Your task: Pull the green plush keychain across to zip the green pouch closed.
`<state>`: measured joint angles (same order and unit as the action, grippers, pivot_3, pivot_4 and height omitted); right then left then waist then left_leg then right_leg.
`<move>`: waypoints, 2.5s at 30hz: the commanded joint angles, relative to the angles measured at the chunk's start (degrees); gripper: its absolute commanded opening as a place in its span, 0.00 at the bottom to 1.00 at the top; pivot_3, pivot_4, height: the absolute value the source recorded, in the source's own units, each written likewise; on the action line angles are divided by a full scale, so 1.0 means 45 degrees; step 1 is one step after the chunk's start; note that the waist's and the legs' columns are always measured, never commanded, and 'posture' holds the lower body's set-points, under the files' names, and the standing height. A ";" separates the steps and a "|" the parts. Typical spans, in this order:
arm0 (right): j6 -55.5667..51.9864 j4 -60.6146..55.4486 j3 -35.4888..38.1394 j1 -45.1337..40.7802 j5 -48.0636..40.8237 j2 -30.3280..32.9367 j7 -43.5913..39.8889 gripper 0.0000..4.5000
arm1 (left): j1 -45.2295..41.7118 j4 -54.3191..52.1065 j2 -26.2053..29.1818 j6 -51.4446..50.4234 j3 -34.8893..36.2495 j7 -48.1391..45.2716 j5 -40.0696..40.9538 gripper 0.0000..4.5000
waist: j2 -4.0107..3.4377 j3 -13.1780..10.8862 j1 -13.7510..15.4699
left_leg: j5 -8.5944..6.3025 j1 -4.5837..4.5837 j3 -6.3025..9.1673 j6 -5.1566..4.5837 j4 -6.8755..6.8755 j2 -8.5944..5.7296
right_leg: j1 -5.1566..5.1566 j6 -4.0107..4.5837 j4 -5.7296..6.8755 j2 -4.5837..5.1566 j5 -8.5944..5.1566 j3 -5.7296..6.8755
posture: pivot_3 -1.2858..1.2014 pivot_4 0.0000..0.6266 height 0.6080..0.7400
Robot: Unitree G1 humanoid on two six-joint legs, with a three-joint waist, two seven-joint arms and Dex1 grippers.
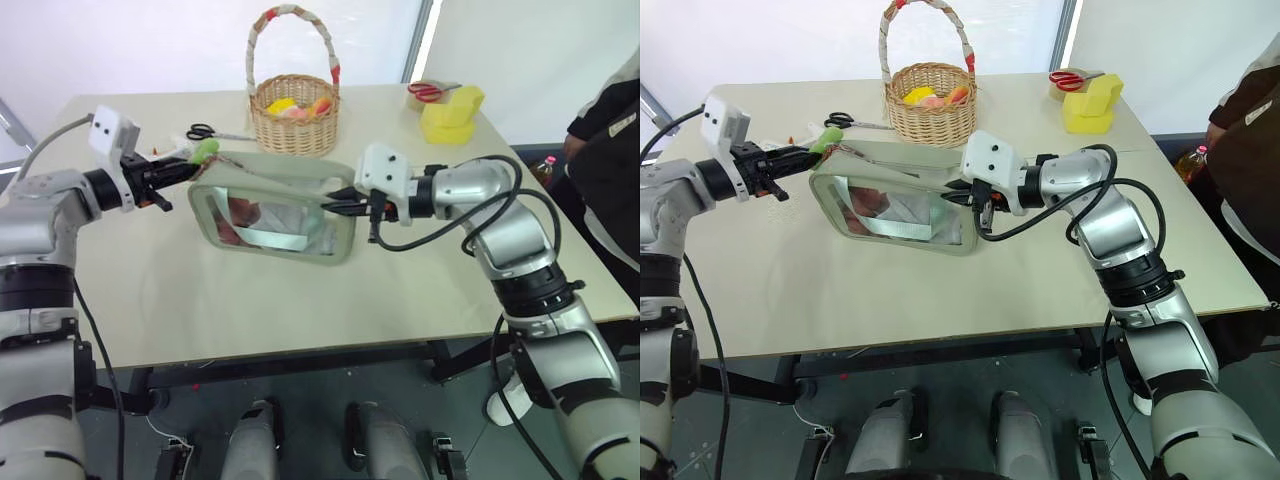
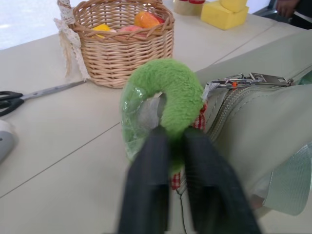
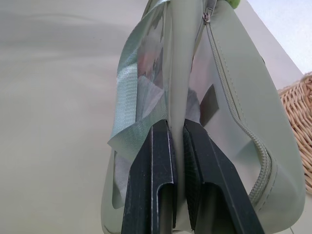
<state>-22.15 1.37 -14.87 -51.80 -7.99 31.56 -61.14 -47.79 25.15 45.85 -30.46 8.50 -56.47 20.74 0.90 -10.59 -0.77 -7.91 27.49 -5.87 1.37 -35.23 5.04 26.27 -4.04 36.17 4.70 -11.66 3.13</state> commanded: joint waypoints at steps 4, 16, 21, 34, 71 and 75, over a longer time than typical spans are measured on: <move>0.0162 -0.0390 0.0212 -0.0091 0.0003 -0.0018 0.0096 0.00 | -0.0497 -0.0427 0.0080 0.0094 0.0307 -0.0127 0.0225 0.03 | 0.0000 0.0000 0.0002 | 0.0000 0.0000 0.0000 0.0000 0.0000 0.0000 | 0.0000 0.0000 0.0000 0.0000 0.0000 0.0000 | 0.52 0.24 1.00; 0.0332 -0.0049 0.0250 -0.0231 0.0144 -0.0188 0.0356 0.00 | -0.1212 -0.4919 0.0539 -0.1271 -0.1418 -0.1638 0.0799 0.03 | -0.0004 -0.0001 -0.0016 | 0.0000 -0.0004 -0.0002 0.0000 0.0001 -0.0002 | -0.0006 -0.0003 0.0000 0.0000 -0.0002 -0.0005 | 0.52 0.24 1.00; 0.0324 -0.0063 0.0286 -0.0202 0.0150 -0.0203 0.0396 0.00 | -0.1021 -0.4689 0.0563 -0.0017 -0.2172 -0.1259 -0.0508 0.03 | -0.0003 -0.0001 -0.0005 | 0.0001 -0.0008 0.0001 -0.0001 -0.0001 -0.0001 | -0.0002 -0.0001 0.0009 -0.0003 -0.0001 -0.0005 | 0.52 0.24 1.00; 0.0413 0.0037 0.0293 -0.0223 0.0176 -0.0248 0.0451 0.00 | -0.1439 -0.3997 0.1269 0.0250 -0.1881 -0.1657 -0.1217 0.78 | -0.0003 -0.0001 -0.0008 | 0.0001 -0.0005 0.0001 -0.0002 -0.0001 -0.0001 | 0.0002 -0.0001 0.0007 -0.0002 -0.0002 -0.0006 | 0.52 0.24 1.00; 0.1204 0.2302 0.0437 -0.1855 0.0227 0.0042 -0.0608 0.18 | 0.1700 -0.3982 0.1221 0.0907 -0.1061 -0.1399 -0.1125 0.00 | -0.0005 -0.0001 0.0005 | -0.0013 0.0002 -0.0001 0.0020 -0.0005 0.0000 | 0.0002 0.0001 0.0005 0.0001 -0.0002 -0.0005 | 0.52 0.24 1.00; 0.1139 0.3642 0.0625 -0.3082 -0.0016 0.0141 -0.1448 0.56 | 0.1937 -0.4153 0.1288 0.0857 -0.0979 -0.1301 -0.1093 0.00 | -0.0008 -0.0003 -0.0001 | -0.0013 0.0001 -0.0001 0.0020 0.0000 0.0000 | 0.0007 0.0001 0.0005 0.0000 -0.0002 -0.0005 | 0.52 0.24 1.00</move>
<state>-18.07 16.64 -14.35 -63.04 -7.12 31.85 -66.47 -38.83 8.32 50.69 -26.73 1.92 -62.42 14.77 0.86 -10.60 -0.78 -7.97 27.49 -5.88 1.46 -35.23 5.04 26.30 -4.04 36.20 4.70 -11.67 3.11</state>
